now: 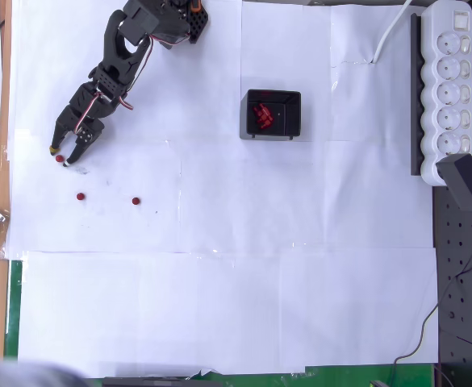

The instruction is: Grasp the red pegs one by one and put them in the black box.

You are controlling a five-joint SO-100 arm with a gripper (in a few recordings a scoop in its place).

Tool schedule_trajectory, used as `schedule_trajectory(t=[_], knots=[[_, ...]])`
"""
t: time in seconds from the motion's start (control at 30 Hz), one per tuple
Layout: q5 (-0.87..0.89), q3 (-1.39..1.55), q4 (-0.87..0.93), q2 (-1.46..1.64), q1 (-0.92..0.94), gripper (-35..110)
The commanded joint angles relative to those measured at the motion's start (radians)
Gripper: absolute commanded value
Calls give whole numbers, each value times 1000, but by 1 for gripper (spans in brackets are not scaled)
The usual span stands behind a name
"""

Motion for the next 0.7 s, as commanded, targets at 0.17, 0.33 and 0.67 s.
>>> schedule_trajectory(t=[0.17,0.33,0.67], knots=[[-5,11,29,0,31,0],[12,11,172,-44,32,0],[32,245,1526,-589,-110,0]])
